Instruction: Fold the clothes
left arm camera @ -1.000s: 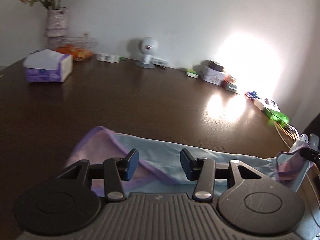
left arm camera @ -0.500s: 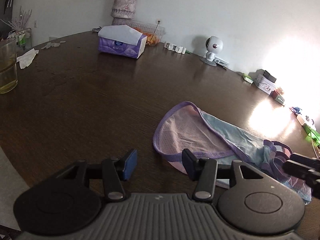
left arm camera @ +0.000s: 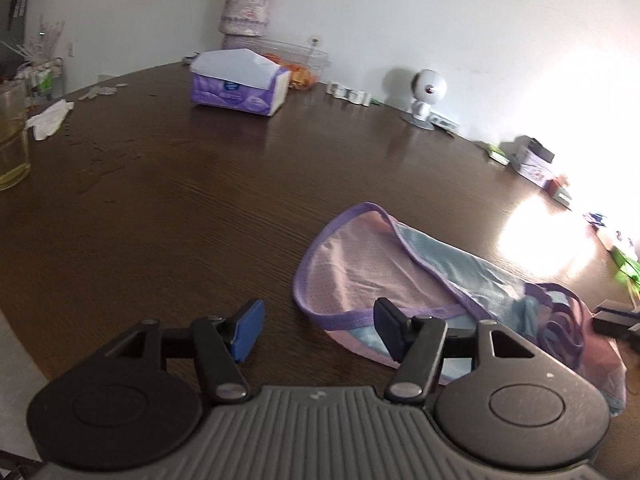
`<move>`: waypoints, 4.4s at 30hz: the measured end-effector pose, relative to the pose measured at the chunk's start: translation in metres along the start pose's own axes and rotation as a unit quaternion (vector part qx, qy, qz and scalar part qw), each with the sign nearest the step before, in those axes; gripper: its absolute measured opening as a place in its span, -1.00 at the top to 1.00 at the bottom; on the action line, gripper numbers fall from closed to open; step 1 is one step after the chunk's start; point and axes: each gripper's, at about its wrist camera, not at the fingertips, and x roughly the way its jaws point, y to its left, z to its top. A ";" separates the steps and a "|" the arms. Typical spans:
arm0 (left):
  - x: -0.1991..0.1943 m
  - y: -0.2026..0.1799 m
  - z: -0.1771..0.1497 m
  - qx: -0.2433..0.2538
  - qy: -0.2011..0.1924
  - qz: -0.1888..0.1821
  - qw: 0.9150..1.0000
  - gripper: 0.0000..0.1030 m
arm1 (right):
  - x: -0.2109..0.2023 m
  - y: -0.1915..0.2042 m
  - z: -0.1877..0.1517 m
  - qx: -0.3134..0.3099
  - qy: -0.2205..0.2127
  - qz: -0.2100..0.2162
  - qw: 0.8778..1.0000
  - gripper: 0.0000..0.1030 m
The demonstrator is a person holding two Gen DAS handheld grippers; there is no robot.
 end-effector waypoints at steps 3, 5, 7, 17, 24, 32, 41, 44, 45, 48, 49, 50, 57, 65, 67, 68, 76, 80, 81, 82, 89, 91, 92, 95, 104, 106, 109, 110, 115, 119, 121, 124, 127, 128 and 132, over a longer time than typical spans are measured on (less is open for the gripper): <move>0.004 -0.009 -0.006 0.005 0.003 0.024 1.000 -0.27 | 0.003 -0.025 0.040 -0.023 -0.004 0.050 0.998 0.31; 0.009 -0.019 -0.010 0.020 0.007 0.043 0.999 -0.27 | 0.030 -0.030 0.073 -0.064 0.007 0.091 0.994 0.30; 0.011 -0.031 -0.014 0.037 -0.001 0.074 0.997 -0.24 | 0.076 -0.016 0.101 -0.120 0.033 0.142 0.982 0.32; 0.016 -0.053 -0.016 0.043 -0.015 0.095 0.994 0.67 | 0.208 0.020 0.122 -0.234 0.137 0.252 0.929 0.54; 0.058 -0.070 0.049 0.073 0.004 0.027 0.997 0.90 | 0.193 0.007 0.117 -0.196 0.099 0.131 0.967 1.00; 0.151 -0.169 0.136 0.154 0.028 -0.094 0.983 0.91 | 0.135 -0.131 0.111 0.056 0.048 -0.067 0.995 1.00; 0.231 -0.307 0.170 0.247 0.030 -0.139 0.959 0.70 | 0.098 -0.234 0.108 0.151 0.022 -0.226 0.962 1.00; 0.235 -0.316 0.169 0.265 0.021 -0.116 0.957 0.33 | 0.098 -0.258 0.108 0.151 0.004 -0.246 0.958 0.77; 0.228 -0.309 0.167 0.269 0.020 -0.121 0.955 0.22 | 0.093 -0.259 0.107 0.147 0.007 -0.240 0.960 0.70; 0.195 -0.277 0.162 0.262 0.044 -0.170 0.949 0.11 | 0.056 -0.251 0.094 0.122 0.010 -0.201 0.972 0.36; 0.181 -0.262 0.156 0.259 0.054 -0.199 0.944 0.03 | 0.045 -0.241 0.087 0.116 0.015 -0.187 0.975 0.35; 0.166 -0.249 0.147 0.260 0.062 -0.227 0.937 -0.01 | 0.032 -0.232 0.076 0.109 0.022 -0.167 0.980 0.35; 0.097 -0.203 0.062 0.265 0.118 -0.336 0.896 -0.08 | -0.013 -0.146 -0.017 0.082 0.045 -0.052 0.994 0.40; 0.104 -0.203 0.030 0.221 0.154 -0.310 0.912 0.65 | -0.001 -0.125 -0.041 0.114 0.044 -0.071 0.990 0.83; 0.098 -0.197 0.024 0.214 0.155 -0.307 0.914 0.71 | -0.009 -0.117 -0.046 0.117 0.052 -0.077 0.989 0.86; 0.093 -0.195 0.020 0.214 0.156 -0.309 0.914 0.73 | -0.013 -0.112 -0.049 0.117 0.055 -0.085 0.988 0.90; 0.060 -0.190 0.023 0.202 0.152 -0.333 0.908 0.13 | -0.081 -0.079 -0.067 0.116 0.041 -0.105 0.987 0.80; 0.093 -0.219 0.042 0.182 0.171 -0.324 0.912 0.19 | -0.067 -0.107 -0.046 0.134 -0.011 -0.061 0.989 0.60; 0.104 -0.227 0.044 0.176 0.182 -0.318 0.914 0.20 | -0.054 -0.109 -0.041 0.132 -0.001 -0.052 0.990 0.60; 0.112 -0.231 0.045 0.176 0.187 -0.310 0.915 0.30 | -0.040 -0.111 -0.036 0.131 0.008 -0.044 0.990 0.60; 0.131 -0.240 0.049 0.161 0.157 -0.310 0.924 0.86 | -0.007 -0.125 -0.039 0.203 0.025 -0.059 0.977 1.00; 0.137 -0.244 0.049 0.166 0.158 -0.303 0.925 0.81 | -0.013 -0.127 -0.044 0.241 0.014 -0.088 0.966 1.00; 0.136 -0.243 0.047 0.167 0.159 -0.302 0.925 0.71 | -0.017 -0.122 -0.046 0.245 0.008 -0.099 0.965 1.00; 0.123 -0.232 0.047 0.160 0.151 -0.300 0.928 0.29 | -0.026 -0.116 -0.049 0.254 0.000 -0.098 0.962 0.95; 0.075 -0.220 0.011 0.217 0.129 -0.296 0.921 0.33 | 0.008 -0.136 -0.019 0.200 0.013 -0.035 0.979 0.98; 0.078 -0.223 0.003 0.228 0.130 -0.274 0.925 0.40 | 0.013 -0.138 -0.020 0.207 0.017 -0.076 0.975 1.00; 0.075 -0.220 0.001 0.229 0.126 -0.272 0.926 0.38 | 0.006 -0.146 -0.025 0.236 -0.001 -0.105 0.966 0.98; 0.073 -0.218 0.002 0.225 0.123 -0.272 0.927 0.36 | 0.002 -0.147 -0.027 0.243 -0.003 -0.100 0.965 0.87; 0.060 -0.205 0.006 0.219 0.111 -0.292 0.924 0.18 | -0.029 -0.132 -0.038 0.184 0.002 -0.044 0.982 0.36; 0.058 -0.210 -0.005 0.242 0.113 -0.290 0.919 0.19 | -0.032 -0.119 -0.052 0.158 0.024 -0.036 0.987 0.52; 0.062 -0.216 -0.009 0.252 0.121 -0.275 0.920 0.24 | -0.031 -0.117 -0.057 0.170 0.022 -0.042 0.984 0.86; 0.063 -0.216 -0.012 0.259 0.114 -0.264 0.922 0.25 | -0.046 -0.111 -0.063 0.176 0.009 -0.048 0.983 0.97; 0.060 -0.211 -0.010 0.251 0.121 -0.257 0.925 0.26 | -0.055 -0.106 -0.076 0.193 0.022 -0.039 0.980 0.96; 0.057 -0.209 -0.007 0.247 0.120 -0.263 0.925 0.27 | -0.058 -0.104 -0.081 0.200 0.027 -0.037 0.979 0.90; 0.041 -0.208 -0.002 0.242 0.091 -0.312 0.914 0.19 | -0.074 -0.101 -0.079 0.171 -0.009 -0.034 0.985 0.33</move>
